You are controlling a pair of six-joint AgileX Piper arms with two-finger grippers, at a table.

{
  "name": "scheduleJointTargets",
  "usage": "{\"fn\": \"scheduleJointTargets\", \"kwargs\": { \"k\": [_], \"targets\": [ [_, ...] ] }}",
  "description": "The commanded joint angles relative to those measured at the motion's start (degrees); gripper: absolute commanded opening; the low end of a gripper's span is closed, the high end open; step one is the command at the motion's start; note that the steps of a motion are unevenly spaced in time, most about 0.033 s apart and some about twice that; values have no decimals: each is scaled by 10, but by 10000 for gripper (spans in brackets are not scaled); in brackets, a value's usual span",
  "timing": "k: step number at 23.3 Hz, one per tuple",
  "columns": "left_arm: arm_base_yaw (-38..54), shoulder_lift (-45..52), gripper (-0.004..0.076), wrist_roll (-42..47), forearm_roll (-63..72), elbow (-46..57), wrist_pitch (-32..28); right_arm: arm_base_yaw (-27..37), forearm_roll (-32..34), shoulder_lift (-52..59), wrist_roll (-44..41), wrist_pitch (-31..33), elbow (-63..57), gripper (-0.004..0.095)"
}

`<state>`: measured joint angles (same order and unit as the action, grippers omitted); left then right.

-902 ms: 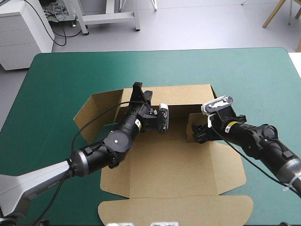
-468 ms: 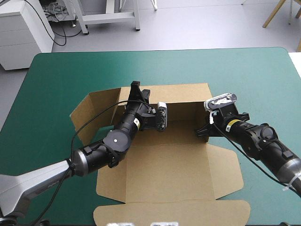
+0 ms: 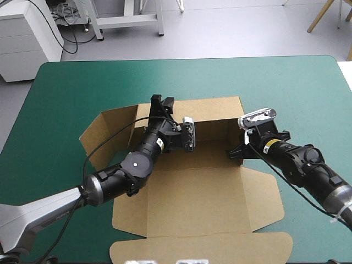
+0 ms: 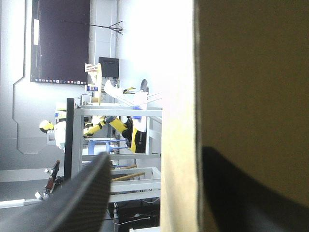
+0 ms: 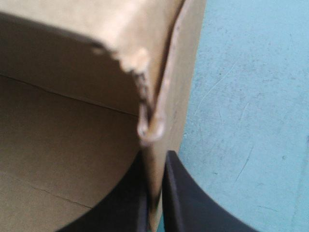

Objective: Fold the box

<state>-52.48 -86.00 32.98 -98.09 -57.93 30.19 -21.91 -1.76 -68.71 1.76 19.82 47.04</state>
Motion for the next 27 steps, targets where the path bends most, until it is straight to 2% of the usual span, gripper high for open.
{"fn": "scheduleJointTargets", "kwargs": {
  "k": [1, 2, 8, 13, 18, 21, 25, 26, 27],
  "targets": [
    [-3, 21, 714, 14, -55, -17, 24, -1, -3, 15, 5, -60, 16, -18],
    [-3, 21, 734, 14, -54, -17, 24, -1, -3, 15, 5, -62, 16, -18],
    [-27, 21, 712, 12, -59, -17, 27, -1, -8, 15, -2, -62, 17, -15],
    [-66, 21, 707, 12, -59, -17, 64, 6, 31, -7, -50, -49, 53, -11],
    [-96, 21, 706, 12, -59, -17, 124, 45, 89, -82, -83, 18, 155, -12],
    [-96, 21, 706, 12, -59, -17, 123, 64, 90, -127, -83, 49, 217, -12],
    [-96, 21, 703, 12, -59, -17, 123, 83, 90, -183, -74, 141, 310, -14],
    [-96, 21, 685, 12, -59, -17, 121, 83, 90, -189, -72, 156, 321, -14],
    [-96, 21, 622, 12, -56, -17, 121, 83, 90, -192, -72, 165, 330, -14]
  ]
}}
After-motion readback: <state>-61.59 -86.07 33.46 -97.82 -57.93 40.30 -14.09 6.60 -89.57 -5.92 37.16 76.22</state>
